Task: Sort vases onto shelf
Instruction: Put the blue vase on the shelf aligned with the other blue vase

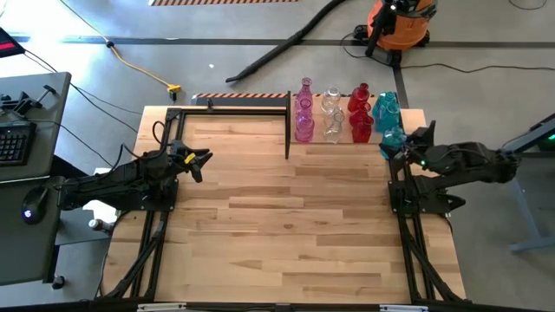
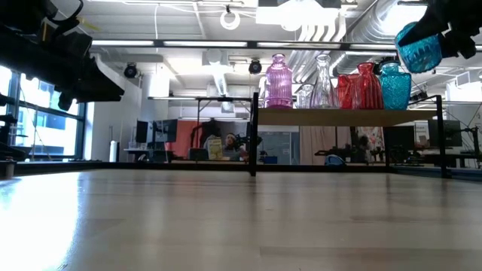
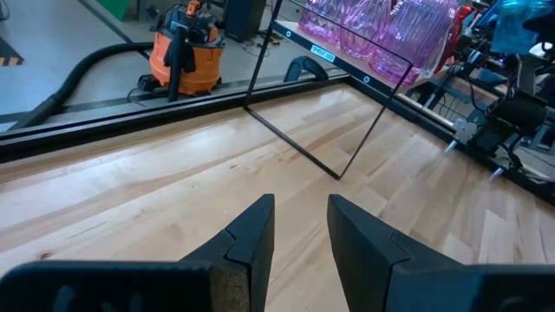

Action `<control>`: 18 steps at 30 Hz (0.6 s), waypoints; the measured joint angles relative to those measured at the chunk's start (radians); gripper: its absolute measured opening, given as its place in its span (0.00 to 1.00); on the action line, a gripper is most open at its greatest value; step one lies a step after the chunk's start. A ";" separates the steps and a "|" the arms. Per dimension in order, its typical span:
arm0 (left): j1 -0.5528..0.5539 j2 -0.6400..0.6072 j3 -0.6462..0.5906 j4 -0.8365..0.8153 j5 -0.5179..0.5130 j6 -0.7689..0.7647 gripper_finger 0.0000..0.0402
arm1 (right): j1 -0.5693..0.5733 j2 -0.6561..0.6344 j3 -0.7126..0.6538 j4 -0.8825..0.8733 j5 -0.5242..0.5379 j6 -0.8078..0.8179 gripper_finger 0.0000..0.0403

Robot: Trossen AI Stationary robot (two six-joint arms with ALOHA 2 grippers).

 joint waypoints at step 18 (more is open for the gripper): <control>0.000 0.000 0.000 0.000 0.000 0.000 0.25 | 0.000 0.000 -0.078 0.007 0.139 0.079 0.70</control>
